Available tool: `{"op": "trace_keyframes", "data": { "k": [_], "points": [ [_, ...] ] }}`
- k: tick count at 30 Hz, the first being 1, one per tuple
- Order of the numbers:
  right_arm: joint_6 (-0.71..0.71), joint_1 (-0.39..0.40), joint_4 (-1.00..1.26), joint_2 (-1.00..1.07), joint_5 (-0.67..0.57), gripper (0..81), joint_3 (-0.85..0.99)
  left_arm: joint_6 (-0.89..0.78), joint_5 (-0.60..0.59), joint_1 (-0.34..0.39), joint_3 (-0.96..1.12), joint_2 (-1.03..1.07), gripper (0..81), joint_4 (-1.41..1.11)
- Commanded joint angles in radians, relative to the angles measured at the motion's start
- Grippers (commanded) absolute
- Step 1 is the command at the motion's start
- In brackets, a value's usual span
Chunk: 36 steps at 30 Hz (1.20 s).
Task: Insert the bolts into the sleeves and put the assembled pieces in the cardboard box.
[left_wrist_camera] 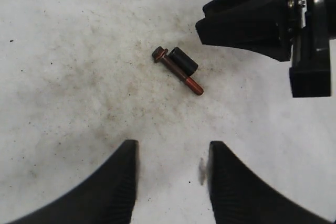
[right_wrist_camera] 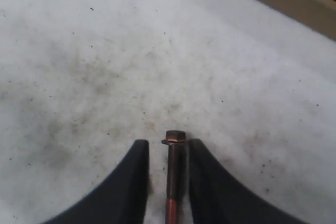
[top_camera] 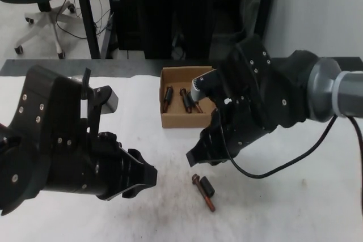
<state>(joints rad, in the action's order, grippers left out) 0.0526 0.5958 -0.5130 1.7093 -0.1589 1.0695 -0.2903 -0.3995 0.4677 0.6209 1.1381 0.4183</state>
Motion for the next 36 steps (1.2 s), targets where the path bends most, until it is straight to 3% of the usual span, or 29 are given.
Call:
{"op": "trace_keyframes", "data": {
  "k": [1,18,36],
  "points": [
    [-0.005,0.001,0.002,0.011,-0.015,26.1,-0.003,-0.002,0.002,0.003,0.008,-0.004,39.8,-0.004],
    [-0.167,-0.011,-0.063,0.062,-0.011,26.1,-0.006,0.037,0.002,0.003,0.008,-0.004,39.8,-0.004],
    [-0.18,-0.012,-0.034,0.135,0.003,26.1,-0.006,0.037,0.002,0.003,0.008,-0.004,39.8,-0.004]
  ]
}}
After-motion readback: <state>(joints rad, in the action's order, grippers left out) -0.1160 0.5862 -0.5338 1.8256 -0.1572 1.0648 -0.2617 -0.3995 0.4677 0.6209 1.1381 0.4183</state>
